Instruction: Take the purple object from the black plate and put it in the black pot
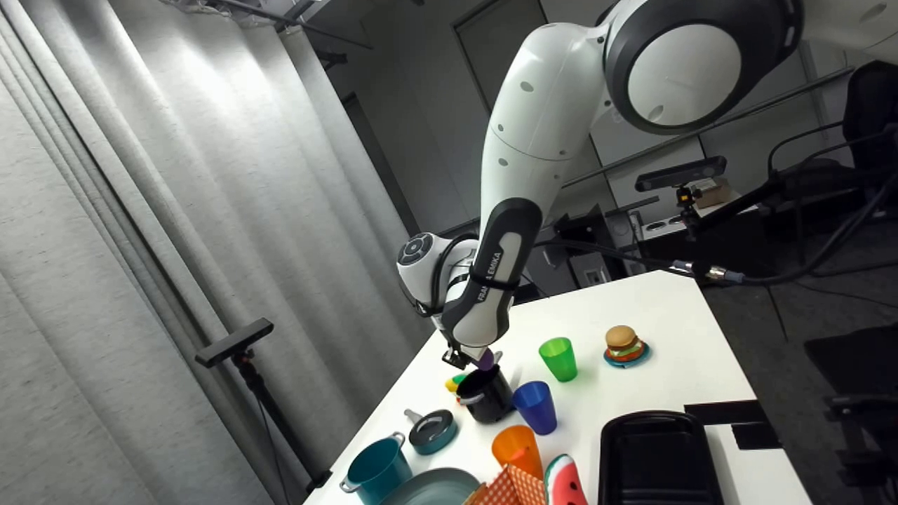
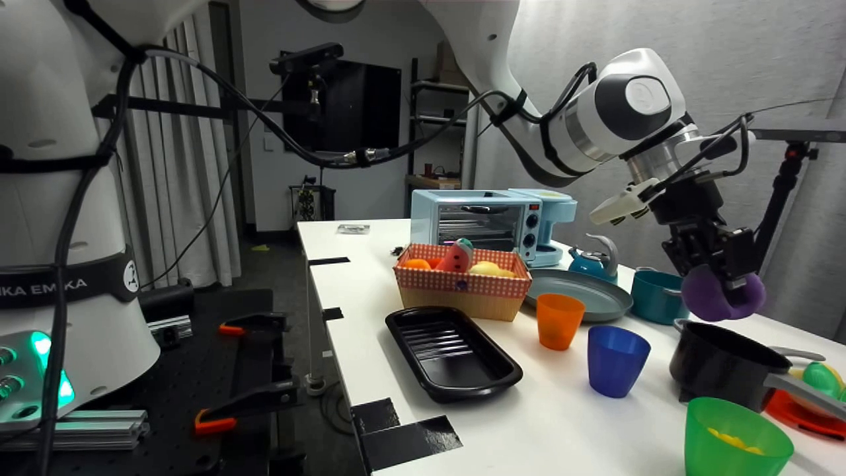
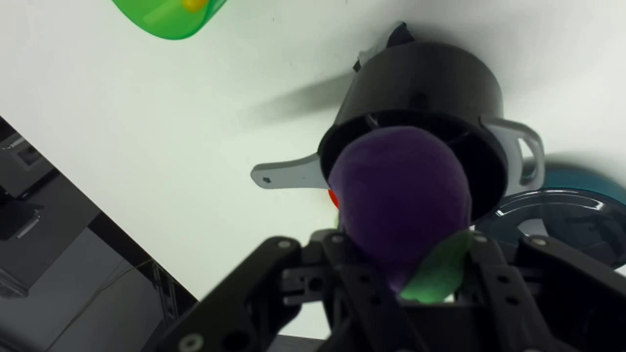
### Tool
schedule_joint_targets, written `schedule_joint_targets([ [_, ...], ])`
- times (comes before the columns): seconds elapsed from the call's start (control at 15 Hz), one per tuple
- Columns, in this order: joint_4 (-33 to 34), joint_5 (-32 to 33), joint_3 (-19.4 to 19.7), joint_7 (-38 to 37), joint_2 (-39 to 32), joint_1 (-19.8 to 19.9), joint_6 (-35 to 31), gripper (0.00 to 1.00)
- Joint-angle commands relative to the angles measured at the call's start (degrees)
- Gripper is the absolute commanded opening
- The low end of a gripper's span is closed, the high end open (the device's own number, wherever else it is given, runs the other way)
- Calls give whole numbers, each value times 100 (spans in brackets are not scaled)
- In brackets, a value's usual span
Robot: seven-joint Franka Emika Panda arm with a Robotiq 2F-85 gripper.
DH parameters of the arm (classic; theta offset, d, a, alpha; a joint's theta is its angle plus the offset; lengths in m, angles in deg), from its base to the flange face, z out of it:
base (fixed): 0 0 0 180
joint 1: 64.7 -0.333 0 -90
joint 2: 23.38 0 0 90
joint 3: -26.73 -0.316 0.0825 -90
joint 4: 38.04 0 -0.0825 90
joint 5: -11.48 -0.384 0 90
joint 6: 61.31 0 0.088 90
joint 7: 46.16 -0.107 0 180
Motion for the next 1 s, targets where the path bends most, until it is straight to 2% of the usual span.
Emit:
schedule_joint_targets([
  [0.0, -371, 254, 135, -275, 309, -186, 8, 7],
  [0.27, -393, 366, 144, -345, 316, -195, -23, 7],
  [0.93, 51, 289, -34, -194, -147, -28, 67, 7],
])
